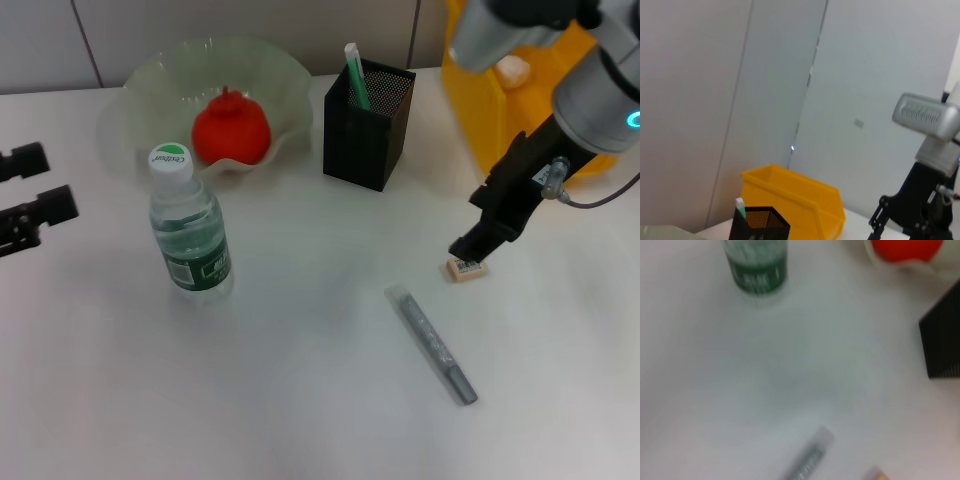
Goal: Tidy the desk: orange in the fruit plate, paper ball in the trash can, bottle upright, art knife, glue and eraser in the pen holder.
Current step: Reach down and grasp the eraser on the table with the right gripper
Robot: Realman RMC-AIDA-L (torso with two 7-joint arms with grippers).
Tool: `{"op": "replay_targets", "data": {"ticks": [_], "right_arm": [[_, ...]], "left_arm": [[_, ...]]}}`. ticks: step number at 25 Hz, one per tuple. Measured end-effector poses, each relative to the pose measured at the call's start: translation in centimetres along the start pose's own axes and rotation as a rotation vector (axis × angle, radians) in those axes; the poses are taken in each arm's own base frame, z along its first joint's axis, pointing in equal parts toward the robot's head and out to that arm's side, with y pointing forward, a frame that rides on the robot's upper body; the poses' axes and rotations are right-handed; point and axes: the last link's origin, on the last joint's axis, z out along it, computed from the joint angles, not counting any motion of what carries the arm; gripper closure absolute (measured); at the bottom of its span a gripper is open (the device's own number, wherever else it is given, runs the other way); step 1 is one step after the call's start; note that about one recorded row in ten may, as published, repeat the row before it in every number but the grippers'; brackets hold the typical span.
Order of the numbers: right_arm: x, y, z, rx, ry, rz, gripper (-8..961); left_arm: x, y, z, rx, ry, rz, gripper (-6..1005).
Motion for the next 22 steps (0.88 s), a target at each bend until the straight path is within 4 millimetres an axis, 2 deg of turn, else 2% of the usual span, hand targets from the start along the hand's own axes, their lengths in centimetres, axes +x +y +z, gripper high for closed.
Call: {"op": "replay_targets", "data": {"ticks": [5,7,8,9,10,12,17,22], "right_arm": [[-0.1,-0.8,1.4,0.000,0.086,-0.022,280],[0.1,-1.3,3.0,-0.014,0.128,-0.011,280],[0.1,-1.3,3.0,-0.014,0.128,-0.011,280],[0.3,-1.6,4.1,-0.025,0.145,-0.002,280],[0.3,-1.6,4.1,-0.025,0.145,-0.002,280],[0.4,-2.1,5.4,-0.024,0.135,0.037,280],[0.3,-2.6,7.4,-0.018,0.144,0.124,280],[0.1,-2.7,8.6,-0.017,0.160,0.161,281]], "left_arm": [[-1.5,-0.1,-1.4,0.025,0.045,-0.028,274],[-1.9,0.0,-1.7,0.037,0.047,-0.036,273],[-1.9,0.0,-1.7,0.037,0.047,-0.036,273],[-2.1,0.0,-1.7,0.039,0.046,-0.040,273],[-2.3,0.1,-1.7,0.041,0.043,-0.046,273],[-2.6,0.0,-1.7,0.046,0.037,-0.058,273],[-3.7,0.0,-1.3,0.049,0.051,-0.101,273],[-4.0,-0.2,-0.9,0.044,0.029,-0.117,273]]}}
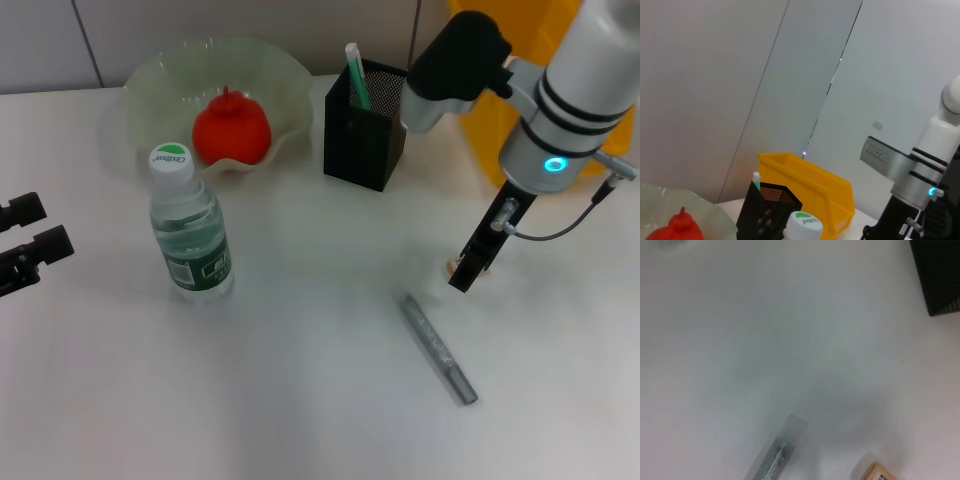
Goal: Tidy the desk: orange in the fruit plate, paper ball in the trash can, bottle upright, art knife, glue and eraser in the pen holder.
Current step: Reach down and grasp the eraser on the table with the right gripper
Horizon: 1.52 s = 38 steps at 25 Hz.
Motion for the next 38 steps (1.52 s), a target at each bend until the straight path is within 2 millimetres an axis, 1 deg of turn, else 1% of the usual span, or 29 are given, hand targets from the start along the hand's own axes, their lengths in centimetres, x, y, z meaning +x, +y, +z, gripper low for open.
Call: {"op": "replay_targets", "data": {"ticks": [5,14,20,38], "right_arm": [[-0.1,-0.3,0.6,0.018,0.010,0.013,281],[0.0,-0.7,0.9,0.049,0.022,0.026,282],[-0.1,-0.4,2.1,0.035,0.041,0.035,284],[0.0,-0.5,2.3,0.028,0.028,0.057,288]], "left_arm": [[-0.2,0.6,0.2,-0.023,0.003,0.036,274],[-0.5,0.7,0.3,-0.022,0.011,0.033,274],[-0.3,0.6,0.4,-0.024,0.014,0.036,274],[-0.3,0.6,0.6,-0.023,0.017,0.038,275]]}}
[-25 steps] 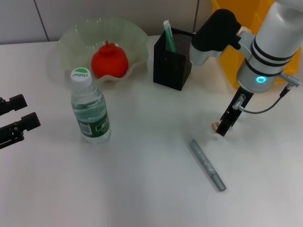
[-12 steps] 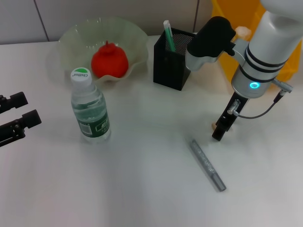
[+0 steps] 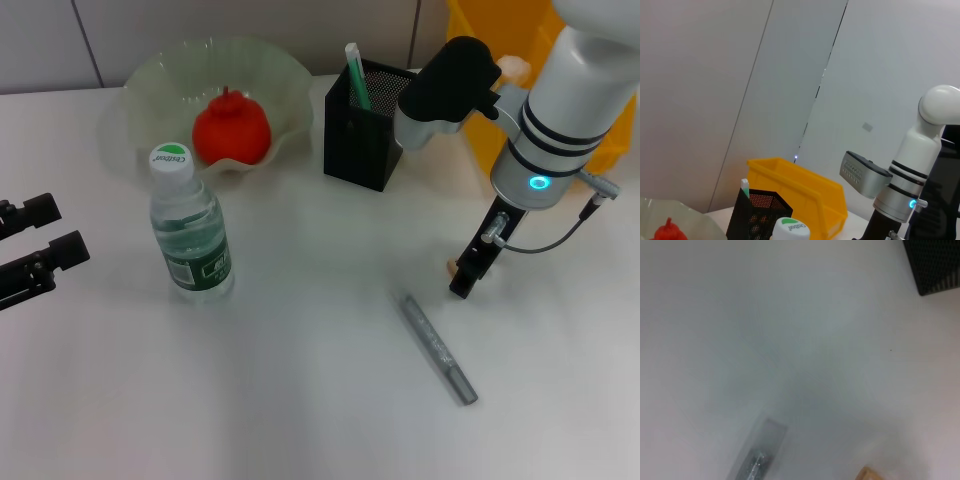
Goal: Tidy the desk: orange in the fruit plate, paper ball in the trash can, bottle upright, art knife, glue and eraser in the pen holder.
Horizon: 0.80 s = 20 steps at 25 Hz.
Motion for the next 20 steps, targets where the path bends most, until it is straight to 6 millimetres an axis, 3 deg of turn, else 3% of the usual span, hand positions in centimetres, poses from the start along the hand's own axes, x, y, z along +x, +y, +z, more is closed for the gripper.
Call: {"op": "replay_targets", "data": {"ticks": [7,12,16,20], "right_arm": [[-0.2,0.0,-0.1,-0.014,-0.023,0.006,360],[-0.4,0.0,-0.2,-0.008,-0.032,0.002,495],[-0.5,-0.1,-0.8,-0.002,-0.046,-0.002,494],[-0.6,-0.3,-2.7,0.015,-0.091,-0.008,492]], "left_arm": [[-0.1,0.0,-0.1,0.003,0.000,-0.003,275],[-0.3,0.1,-0.1,0.003,0.002,-0.011,275],[-0.3,0.1,-0.1,0.003,0.002,-0.013,276],[-0.4,0.1,-0.1,0.001,0.003,-0.018,276]]}}
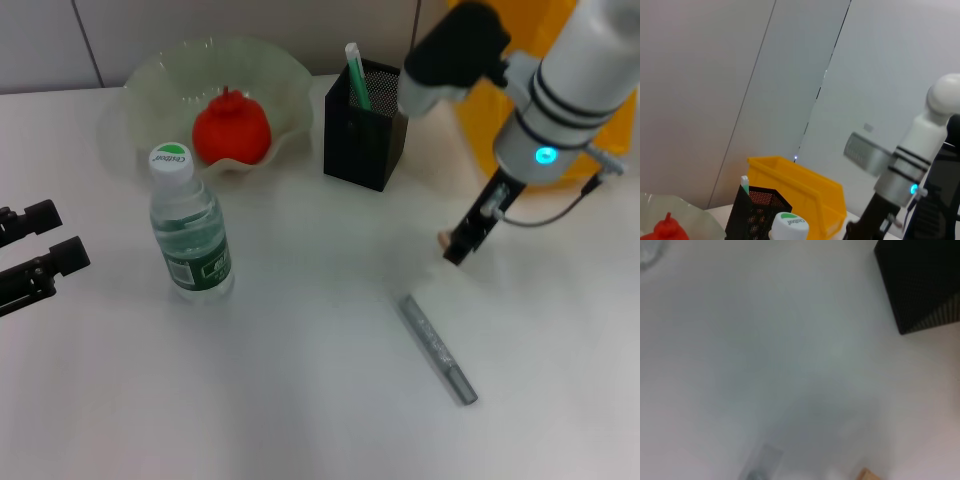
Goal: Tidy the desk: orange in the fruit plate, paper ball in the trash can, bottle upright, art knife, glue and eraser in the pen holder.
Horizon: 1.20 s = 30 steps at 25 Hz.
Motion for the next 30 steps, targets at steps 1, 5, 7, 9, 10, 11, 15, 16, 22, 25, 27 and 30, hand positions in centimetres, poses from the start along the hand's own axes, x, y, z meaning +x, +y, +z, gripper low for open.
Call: {"op": "replay_targets", "data": {"ticks": [1,5,7,9,10,11,15,16,22,25,27,30], "right_arm": [[-0.1,0.0,-0.6,0.002,-0.010,-0.003,492],[-0.9,0.2,-3.8,0.038,-0.082,-0.021,493],[-1.5,0.5,-5.8,0.071,-0.131,-0.034,493],[-1.7,0.5,-6.4,0.082,-0.148,-0.040,493],[-1.9,0.6,-6.9,0.092,-0.163,-0.044,494],[-2.2,0.5,-7.3,0.103,-0.178,-0.048,494],[-3.5,0.3,-8.7,0.152,-0.253,-0.066,495],[-3.9,0.2,-8.9,0.163,-0.270,-0.069,495],[-6.4,-0.7,-7.7,0.205,-0.339,-0.075,495],[-6.8,-1.0,-7.2,0.217,-0.350,-0.072,496],[-7.2,-1.4,-6.7,0.236,-0.364,-0.068,496],[-7.5,-1.8,-6.0,0.253,-0.379,-0.065,496]], "left_arm": [[0.0,0.0,0.0,0.000,0.000,0.001,276],[0.0,0.0,0.0,0.001,0.000,0.007,276],[0.0,0.0,-0.1,0.001,0.001,0.011,276],[0.0,0.0,-0.1,0.002,0.001,0.012,276],[-0.1,0.0,-0.1,0.001,0.002,0.016,276],[-0.1,0.1,-0.1,-0.001,0.003,0.017,277],[-0.2,0.1,-0.1,-0.004,0.008,0.022,277],[-0.2,0.1,-0.1,-0.004,0.008,0.023,277],[-0.4,0.3,-0.2,-0.014,0.005,0.021,276],[-0.5,0.4,-0.3,-0.012,0.006,0.019,276],[-0.5,0.5,-0.4,-0.014,0.009,0.018,276],[-0.5,0.6,-0.4,-0.018,0.009,0.017,276]]}}
